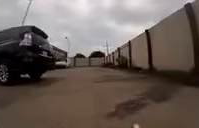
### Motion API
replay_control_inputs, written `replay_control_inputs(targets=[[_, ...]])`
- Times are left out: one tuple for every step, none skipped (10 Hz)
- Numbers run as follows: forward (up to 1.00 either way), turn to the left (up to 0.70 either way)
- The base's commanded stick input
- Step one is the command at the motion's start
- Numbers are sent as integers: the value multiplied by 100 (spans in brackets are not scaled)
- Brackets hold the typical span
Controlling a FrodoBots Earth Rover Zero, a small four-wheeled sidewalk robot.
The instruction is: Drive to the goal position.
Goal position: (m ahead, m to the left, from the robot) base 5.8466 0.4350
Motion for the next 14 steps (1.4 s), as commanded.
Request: replay_control_inputs(targets=[[100,0],[100,0],[100,0],[100,0],[100,0],[100,0],[100,0],[100,0],[100,0],[100,0],[100,0],[100,7],[100,23],[100,27]])
